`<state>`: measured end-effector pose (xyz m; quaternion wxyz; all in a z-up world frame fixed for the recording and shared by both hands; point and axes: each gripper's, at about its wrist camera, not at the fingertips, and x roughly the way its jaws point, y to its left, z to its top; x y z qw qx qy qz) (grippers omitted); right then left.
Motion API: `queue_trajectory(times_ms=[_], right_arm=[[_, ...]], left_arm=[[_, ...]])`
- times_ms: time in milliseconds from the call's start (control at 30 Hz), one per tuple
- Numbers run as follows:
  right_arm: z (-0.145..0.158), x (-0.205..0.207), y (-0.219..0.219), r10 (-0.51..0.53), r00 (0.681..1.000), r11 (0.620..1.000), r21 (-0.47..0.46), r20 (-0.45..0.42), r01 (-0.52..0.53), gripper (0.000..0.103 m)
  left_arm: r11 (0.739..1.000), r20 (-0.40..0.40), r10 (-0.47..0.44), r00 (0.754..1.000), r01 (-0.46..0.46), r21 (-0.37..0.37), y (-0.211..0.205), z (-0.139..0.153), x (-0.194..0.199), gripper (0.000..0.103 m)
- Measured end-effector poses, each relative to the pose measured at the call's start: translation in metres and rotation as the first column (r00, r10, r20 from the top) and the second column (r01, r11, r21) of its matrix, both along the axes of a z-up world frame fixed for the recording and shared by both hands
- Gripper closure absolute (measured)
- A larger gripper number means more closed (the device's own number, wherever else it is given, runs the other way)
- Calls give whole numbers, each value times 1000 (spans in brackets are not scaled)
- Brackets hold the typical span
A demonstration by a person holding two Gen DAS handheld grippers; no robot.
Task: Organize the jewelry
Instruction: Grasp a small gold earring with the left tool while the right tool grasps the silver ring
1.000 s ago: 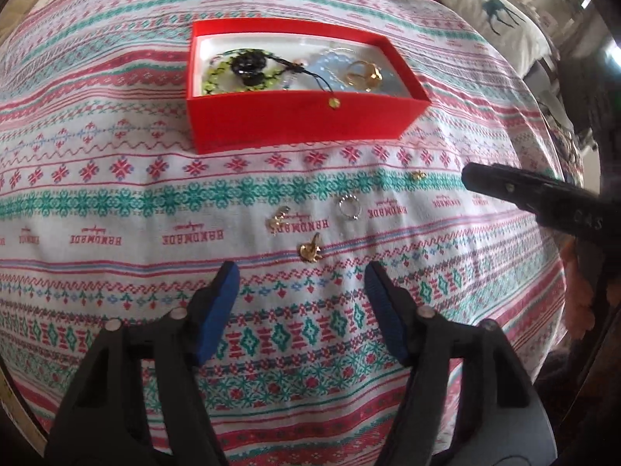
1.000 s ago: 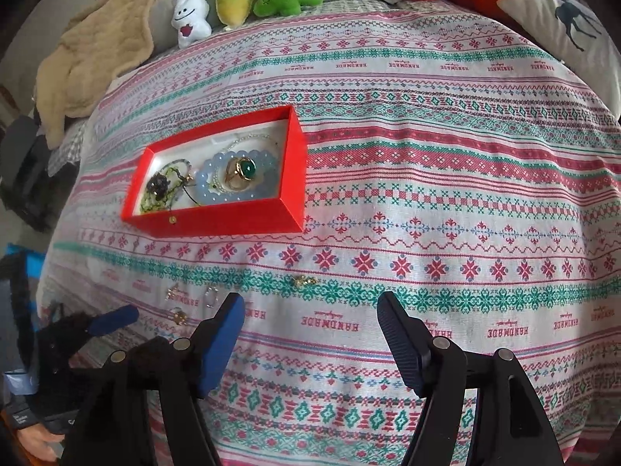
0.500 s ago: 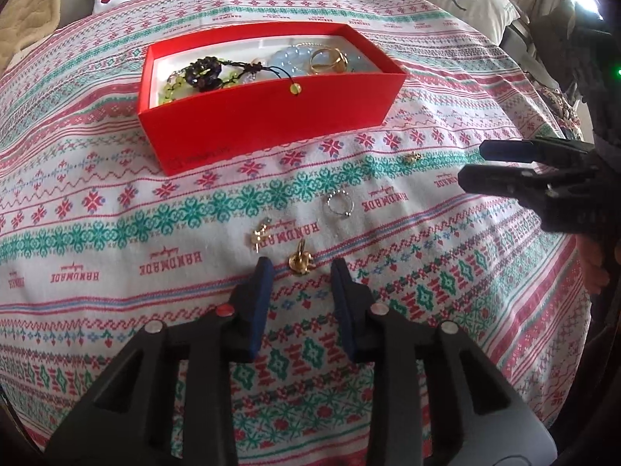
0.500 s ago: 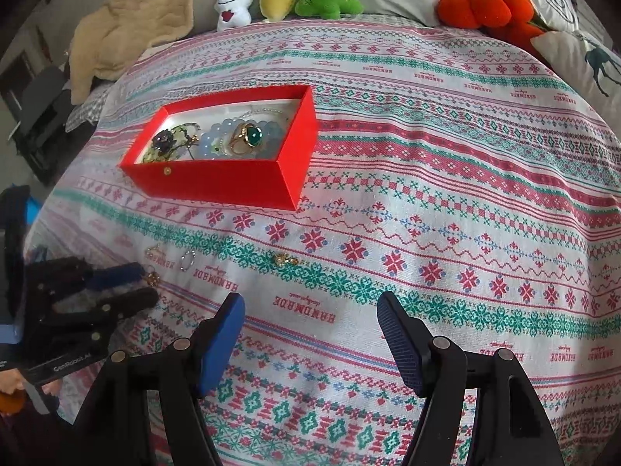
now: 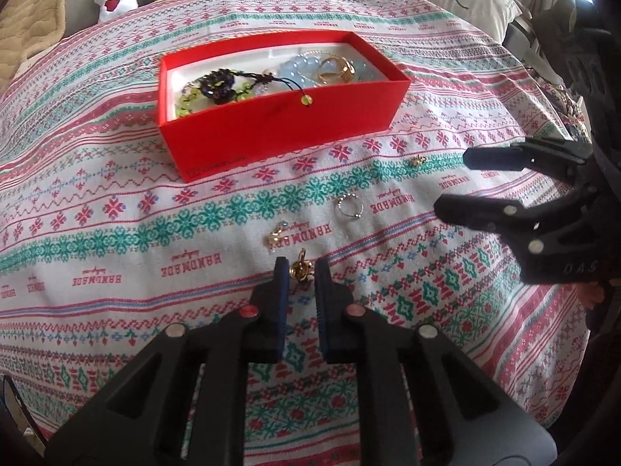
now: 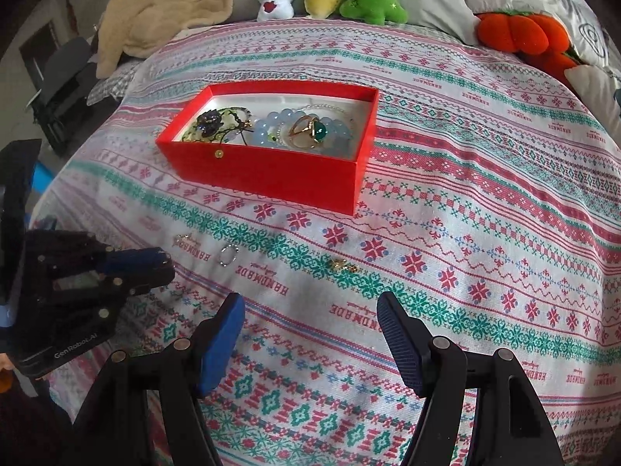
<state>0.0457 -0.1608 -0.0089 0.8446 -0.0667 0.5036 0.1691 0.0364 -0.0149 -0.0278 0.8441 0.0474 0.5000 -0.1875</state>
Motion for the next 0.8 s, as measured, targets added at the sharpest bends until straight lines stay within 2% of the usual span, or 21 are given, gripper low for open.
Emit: queue_trajectory(times_ms=[67, 167, 300, 333, 400, 600, 800], right_arm=[[-2, 0, 8, 23, 1000, 1000, -1, -1, -23, 32], [-5, -2, 25, 66, 998, 998, -4, -6, -66, 38], [-17, -1, 46, 116, 992, 993, 6, -51, -115, 54], [-21, 0, 50, 121, 991, 993, 0, -61, -121, 55], [-26, 0, 58, 122, 991, 992, -24, -48, -123, 56], [-30, 11, 67, 104, 995, 994, -40, -12, -104, 70], [-32, 15, 77, 117, 993, 990, -82, 16, -115, 77]], left_arm=[[1000, 3, 16, 1000, -16, 6, 5, 3, 0, 89], [999, 3, 40, 999, -40, 23, 13, 6, -2, 89], [996, -7, 66, 998, -65, 53, 23, 7, -4, 89], [996, -12, 71, 997, -70, 56, 25, 6, -4, 89], [995, -20, 80, 997, -78, 56, 29, 6, -6, 89], [995, -33, 90, 995, -88, 41, 39, 6, -11, 89], [995, -40, 91, 995, -89, 35, 41, 6, -12, 89]])
